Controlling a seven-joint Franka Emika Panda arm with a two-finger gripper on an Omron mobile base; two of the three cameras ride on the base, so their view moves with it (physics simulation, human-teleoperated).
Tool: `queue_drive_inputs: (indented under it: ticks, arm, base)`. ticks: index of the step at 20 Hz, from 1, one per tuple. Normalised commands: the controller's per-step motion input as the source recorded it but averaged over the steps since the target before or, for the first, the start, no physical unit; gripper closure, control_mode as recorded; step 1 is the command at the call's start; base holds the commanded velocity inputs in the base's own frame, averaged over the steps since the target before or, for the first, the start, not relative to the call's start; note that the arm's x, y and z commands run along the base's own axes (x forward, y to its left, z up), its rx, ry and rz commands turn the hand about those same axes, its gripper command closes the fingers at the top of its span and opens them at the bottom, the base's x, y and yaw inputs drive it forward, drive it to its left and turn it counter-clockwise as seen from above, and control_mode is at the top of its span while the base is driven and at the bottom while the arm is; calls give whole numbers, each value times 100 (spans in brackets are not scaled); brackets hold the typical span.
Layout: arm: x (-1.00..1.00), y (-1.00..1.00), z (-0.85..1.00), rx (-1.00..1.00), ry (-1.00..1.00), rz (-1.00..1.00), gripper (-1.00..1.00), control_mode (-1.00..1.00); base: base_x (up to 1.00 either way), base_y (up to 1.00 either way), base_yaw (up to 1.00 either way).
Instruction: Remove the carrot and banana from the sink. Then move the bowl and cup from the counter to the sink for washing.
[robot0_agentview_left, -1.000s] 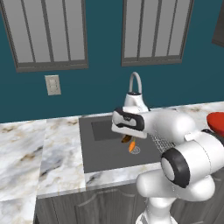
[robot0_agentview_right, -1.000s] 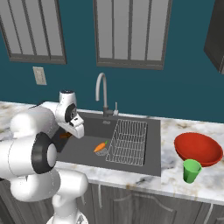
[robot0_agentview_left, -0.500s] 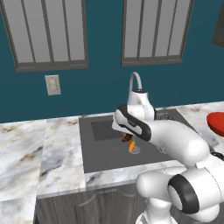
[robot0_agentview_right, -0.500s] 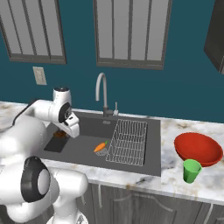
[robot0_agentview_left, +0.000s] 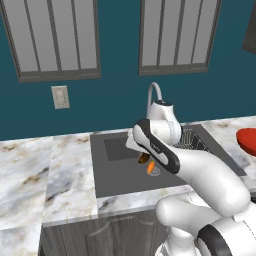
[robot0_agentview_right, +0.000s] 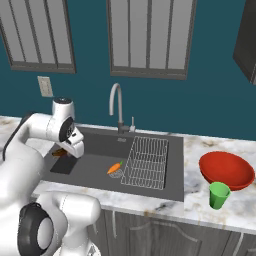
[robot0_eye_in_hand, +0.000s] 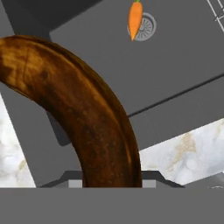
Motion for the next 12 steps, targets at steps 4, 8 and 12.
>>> queue_drive_inputs:
  ticks: [4, 8, 12]
  arm:
    - [-19, 29, 27, 0, -2, 8, 100, -100]
    - [-15, 35, 19, 0, -5, 11, 100, -100]
    - [-11, 39, 17, 0, -4, 12, 100, -100]
  base:
    - [0, 0, 0]
    - [0, 0, 0]
    - [0, 0, 0]
